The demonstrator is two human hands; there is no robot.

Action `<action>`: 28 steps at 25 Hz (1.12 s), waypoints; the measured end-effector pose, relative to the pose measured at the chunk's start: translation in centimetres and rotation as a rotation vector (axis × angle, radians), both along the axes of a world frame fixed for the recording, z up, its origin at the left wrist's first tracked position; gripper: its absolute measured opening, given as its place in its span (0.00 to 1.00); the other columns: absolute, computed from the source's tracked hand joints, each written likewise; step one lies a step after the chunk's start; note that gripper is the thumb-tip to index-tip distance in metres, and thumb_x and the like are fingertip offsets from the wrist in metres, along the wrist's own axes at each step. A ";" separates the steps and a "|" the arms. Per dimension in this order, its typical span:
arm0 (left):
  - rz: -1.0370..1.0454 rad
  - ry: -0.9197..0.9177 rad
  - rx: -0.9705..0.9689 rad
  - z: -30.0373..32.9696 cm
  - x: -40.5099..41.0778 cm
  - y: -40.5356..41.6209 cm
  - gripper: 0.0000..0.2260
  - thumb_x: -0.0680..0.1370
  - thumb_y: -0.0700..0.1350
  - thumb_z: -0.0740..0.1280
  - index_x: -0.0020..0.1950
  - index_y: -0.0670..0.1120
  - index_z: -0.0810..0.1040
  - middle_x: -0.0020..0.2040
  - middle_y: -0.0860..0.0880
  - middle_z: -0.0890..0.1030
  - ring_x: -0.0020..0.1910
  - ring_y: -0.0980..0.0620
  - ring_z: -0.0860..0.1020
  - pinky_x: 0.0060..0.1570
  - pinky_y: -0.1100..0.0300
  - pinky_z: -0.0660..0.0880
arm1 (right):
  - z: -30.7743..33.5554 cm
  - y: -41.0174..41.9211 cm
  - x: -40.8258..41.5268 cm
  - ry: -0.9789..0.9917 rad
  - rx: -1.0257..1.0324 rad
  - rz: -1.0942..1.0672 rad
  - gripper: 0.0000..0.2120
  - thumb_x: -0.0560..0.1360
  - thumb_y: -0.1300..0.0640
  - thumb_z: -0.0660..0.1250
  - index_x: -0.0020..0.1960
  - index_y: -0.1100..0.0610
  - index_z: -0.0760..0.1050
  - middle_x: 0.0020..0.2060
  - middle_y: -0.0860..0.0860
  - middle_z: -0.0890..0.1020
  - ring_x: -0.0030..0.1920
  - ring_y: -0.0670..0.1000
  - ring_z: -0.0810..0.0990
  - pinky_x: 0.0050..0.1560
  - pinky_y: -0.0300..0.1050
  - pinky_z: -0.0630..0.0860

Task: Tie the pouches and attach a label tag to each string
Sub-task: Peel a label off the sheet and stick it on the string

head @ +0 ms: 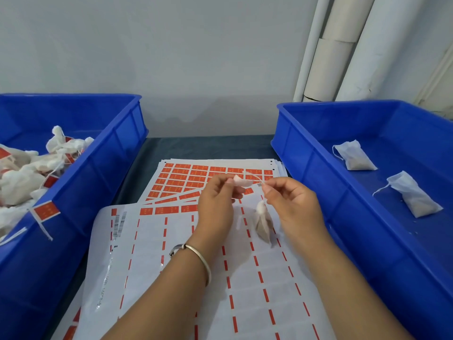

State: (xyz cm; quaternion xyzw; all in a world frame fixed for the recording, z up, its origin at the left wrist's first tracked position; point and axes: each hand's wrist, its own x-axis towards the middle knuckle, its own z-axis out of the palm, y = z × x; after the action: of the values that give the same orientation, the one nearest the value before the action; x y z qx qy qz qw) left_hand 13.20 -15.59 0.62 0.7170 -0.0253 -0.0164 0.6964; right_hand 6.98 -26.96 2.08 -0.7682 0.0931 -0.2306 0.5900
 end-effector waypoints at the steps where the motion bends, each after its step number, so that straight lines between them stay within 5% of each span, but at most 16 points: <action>1: -0.060 -0.007 -0.011 0.2 -0.3 -0.3 0.09 0.81 0.45 0.58 0.47 0.51 0.77 0.37 0.56 0.82 0.38 0.61 0.80 0.33 0.73 0.73 | 0.0 0.0 0.0 -0.012 -0.005 0.003 0.08 0.74 0.56 0.68 0.39 0.45 0.76 0.37 0.33 0.81 0.42 0.36 0.80 0.37 0.26 0.74; 6: -0.245 0.046 -0.033 1.3 -1.3 -1.1 0.13 0.81 0.45 0.59 0.42 0.52 0.80 0.35 0.57 0.82 0.37 0.60 0.80 0.41 0.67 0.72 | 0.4 -0.6 0.1 -0.057 0.071 0.023 0.10 0.71 0.68 0.66 0.38 0.54 0.74 0.31 0.46 0.82 0.33 0.41 0.80 0.36 0.29 0.75; 10: -0.291 0.083 -0.038 1.7 -1.9 -1.5 0.13 0.81 0.45 0.59 0.41 0.52 0.80 0.35 0.56 0.83 0.36 0.60 0.81 0.42 0.64 0.74 | 0.7 -0.8 0.1 -0.096 0.101 -0.005 0.10 0.71 0.69 0.65 0.38 0.55 0.74 0.28 0.43 0.80 0.29 0.39 0.79 0.30 0.27 0.72; 15: -0.267 0.138 -0.057 1.8 -1.9 -1.8 0.11 0.81 0.45 0.59 0.43 0.51 0.78 0.34 0.55 0.83 0.36 0.57 0.82 0.48 0.59 0.76 | 0.4 -1.3 0.4 -0.123 0.180 -0.211 0.09 0.74 0.61 0.67 0.44 0.46 0.73 0.35 0.42 0.78 0.34 0.39 0.76 0.33 0.29 0.72; 19: -0.247 0.155 -0.057 1.9 -1.8 -1.7 0.10 0.80 0.45 0.60 0.42 0.52 0.77 0.32 0.57 0.83 0.34 0.58 0.82 0.48 0.59 0.77 | 0.3 -1.6 0.4 0.037 0.214 -0.131 0.02 0.75 0.49 0.66 0.45 0.42 0.76 0.41 0.37 0.80 0.42 0.37 0.79 0.37 0.28 0.70; 23: -0.257 0.143 -0.053 1.9 -1.8 -1.6 0.10 0.81 0.45 0.59 0.42 0.52 0.77 0.32 0.57 0.82 0.34 0.59 0.82 0.48 0.60 0.77 | 0.3 -1.5 0.2 -0.018 0.165 -0.074 0.06 0.74 0.56 0.69 0.42 0.45 0.80 0.48 0.42 0.83 0.52 0.42 0.80 0.52 0.38 0.75; 28: -0.267 0.131 -0.026 2.4 -1.6 -1.4 0.11 0.81 0.45 0.59 0.41 0.52 0.77 0.31 0.58 0.82 0.33 0.59 0.82 0.36 0.68 0.75 | 0.6 -1.6 0.1 -0.069 0.021 -0.069 0.07 0.74 0.55 0.69 0.39 0.43 0.80 0.45 0.41 0.83 0.49 0.40 0.81 0.50 0.34 0.77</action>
State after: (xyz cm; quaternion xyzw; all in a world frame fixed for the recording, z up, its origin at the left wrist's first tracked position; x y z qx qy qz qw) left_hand 11.58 -17.02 3.05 0.6956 -0.0752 -0.1552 0.6974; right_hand 7.04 -28.56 2.66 -0.7499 0.1016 -0.2763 0.5925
